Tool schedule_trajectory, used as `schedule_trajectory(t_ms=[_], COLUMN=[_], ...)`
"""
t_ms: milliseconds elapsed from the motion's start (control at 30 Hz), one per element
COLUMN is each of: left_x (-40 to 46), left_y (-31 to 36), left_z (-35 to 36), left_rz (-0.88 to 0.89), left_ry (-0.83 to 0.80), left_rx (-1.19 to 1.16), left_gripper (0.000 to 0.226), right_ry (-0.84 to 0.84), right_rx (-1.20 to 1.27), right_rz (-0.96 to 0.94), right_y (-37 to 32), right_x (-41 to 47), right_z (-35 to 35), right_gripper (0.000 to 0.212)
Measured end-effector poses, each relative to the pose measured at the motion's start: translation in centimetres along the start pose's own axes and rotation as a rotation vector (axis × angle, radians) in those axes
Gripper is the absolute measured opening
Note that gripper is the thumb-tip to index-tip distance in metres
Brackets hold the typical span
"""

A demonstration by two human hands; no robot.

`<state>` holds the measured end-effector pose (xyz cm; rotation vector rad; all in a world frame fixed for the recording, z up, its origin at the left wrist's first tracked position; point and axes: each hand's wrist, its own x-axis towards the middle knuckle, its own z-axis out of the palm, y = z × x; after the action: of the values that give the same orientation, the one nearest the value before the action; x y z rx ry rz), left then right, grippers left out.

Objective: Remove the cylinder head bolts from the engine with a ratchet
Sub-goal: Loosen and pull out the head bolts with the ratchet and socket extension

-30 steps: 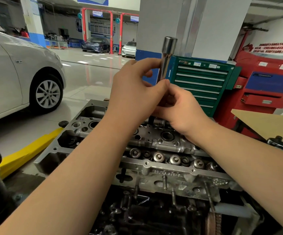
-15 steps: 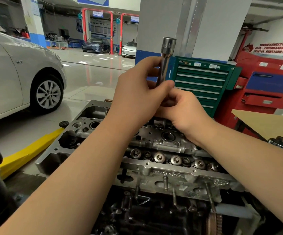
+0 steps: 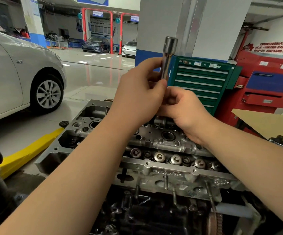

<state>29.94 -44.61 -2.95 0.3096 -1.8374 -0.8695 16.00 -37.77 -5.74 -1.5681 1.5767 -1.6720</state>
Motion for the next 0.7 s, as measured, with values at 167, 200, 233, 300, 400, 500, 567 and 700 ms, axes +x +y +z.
schedule_trajectory(t_ms=[167,200,233,300,400,500,567,700], left_x=[0.24,0.29,0.33,0.34,0.2,-0.02,0.01,0.08], left_y=[-0.17,-0.19,-0.22,-0.14,-0.04,0.29,0.28,0.11], left_z=[-0.21,-0.37,-0.49,-0.62,-0.43,-0.14,-0.19,-0.39], left_rz=[0.027,0.025,0.018,-0.006,-0.016,0.043,0.072,0.049], left_ry=[0.082,0.095,0.096,0.069,0.006,-0.043,-0.015,0.075], left_rx=[0.122,0.122,0.115,0.076,0.047,0.074,0.136,0.138], left_gripper=[0.041,0.041,0.04,0.042,0.055,0.04,0.035,0.031], right_ry=[-0.056,-0.076,-0.093,-0.124,-0.091,-0.038,-0.054,-0.093], right_rx=[0.033,0.039,0.041,0.046,0.06,0.038,0.048,0.055], right_rz=[-0.05,-0.045,-0.037,-0.01,0.029,-0.016,-0.052,-0.043], right_y=[-0.31,-0.25,-0.19,-0.17,-0.22,-0.29,-0.43,-0.45], right_x=[-0.15,-0.12,-0.11,-0.2,-0.14,0.07,-0.03,-0.16], right_z=[0.07,0.01,-0.05,-0.06,0.04,0.2,0.4,0.21], right_gripper=[0.029,0.025,0.021,0.018,0.017,0.027,0.036,0.019])
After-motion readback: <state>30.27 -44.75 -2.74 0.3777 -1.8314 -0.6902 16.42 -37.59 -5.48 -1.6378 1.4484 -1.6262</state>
